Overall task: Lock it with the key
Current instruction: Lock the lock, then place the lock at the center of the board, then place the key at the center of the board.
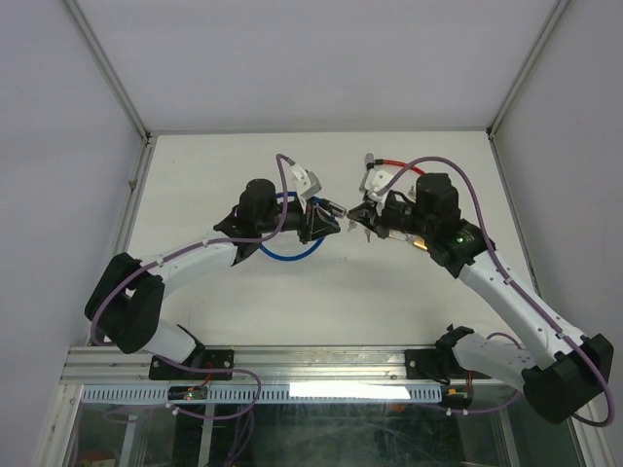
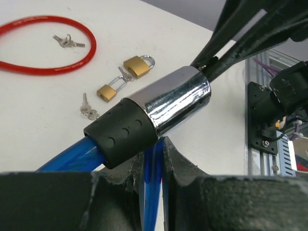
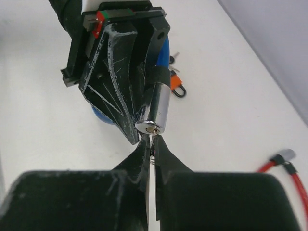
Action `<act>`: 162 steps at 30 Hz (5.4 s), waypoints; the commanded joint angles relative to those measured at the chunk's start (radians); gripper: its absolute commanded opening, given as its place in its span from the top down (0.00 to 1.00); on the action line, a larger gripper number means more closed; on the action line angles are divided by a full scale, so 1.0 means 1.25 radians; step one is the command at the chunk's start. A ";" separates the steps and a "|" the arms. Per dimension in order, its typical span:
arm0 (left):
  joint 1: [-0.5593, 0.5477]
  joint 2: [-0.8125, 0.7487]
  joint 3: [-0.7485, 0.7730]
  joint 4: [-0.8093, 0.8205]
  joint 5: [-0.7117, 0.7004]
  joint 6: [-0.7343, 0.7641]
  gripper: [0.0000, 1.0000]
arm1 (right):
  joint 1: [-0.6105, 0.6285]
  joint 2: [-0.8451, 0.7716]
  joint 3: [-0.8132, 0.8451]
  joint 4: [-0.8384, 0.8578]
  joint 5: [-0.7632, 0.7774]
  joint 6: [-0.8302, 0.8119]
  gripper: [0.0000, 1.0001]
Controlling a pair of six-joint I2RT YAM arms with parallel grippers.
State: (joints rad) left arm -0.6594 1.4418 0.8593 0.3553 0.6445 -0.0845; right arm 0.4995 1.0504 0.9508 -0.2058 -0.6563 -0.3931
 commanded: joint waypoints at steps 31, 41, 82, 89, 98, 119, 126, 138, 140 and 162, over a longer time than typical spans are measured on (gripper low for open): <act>-0.002 -0.078 -0.069 0.132 0.009 -0.006 1.00 | -0.154 0.025 -0.084 0.260 -0.372 0.403 0.40; -0.003 -0.070 -0.069 0.145 0.021 -0.024 1.00 | -0.147 0.014 -0.100 0.288 -0.351 0.395 0.59; 0.052 0.057 0.056 -0.101 0.001 -0.035 1.00 | 0.012 -0.049 -0.010 -0.035 0.027 -0.103 1.00; 0.060 0.066 0.088 -0.179 -0.112 -0.060 1.00 | 0.013 -0.032 0.002 -0.049 0.050 -0.086 1.00; 0.060 0.047 0.073 -0.136 -0.073 -0.051 1.00 | -0.066 0.058 0.029 -0.035 -0.198 0.121 1.00; 0.070 -0.017 0.016 -0.116 -0.136 -0.035 1.00 | -0.054 0.093 0.017 -0.015 -0.172 0.153 1.00; 0.104 -0.033 0.003 -0.137 -0.114 -0.061 1.00 | -0.062 0.074 0.025 -0.060 -0.163 0.082 1.00; 0.258 -0.078 -0.244 0.131 -0.027 -0.323 1.00 | -0.098 0.207 -0.042 0.083 -0.288 0.259 1.00; 0.298 -0.073 -0.290 0.198 -0.038 -0.405 1.00 | -0.096 0.240 -0.065 0.151 -0.304 0.325 1.00; 0.414 -0.117 -0.276 -0.116 -0.661 -0.653 0.49 | 0.227 0.815 0.310 0.227 -0.191 0.429 1.00</act>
State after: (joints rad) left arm -0.1551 1.3586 0.4644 0.2245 -0.0563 -0.8700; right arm 0.7322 2.0029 1.2083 0.1104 -0.9665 0.1951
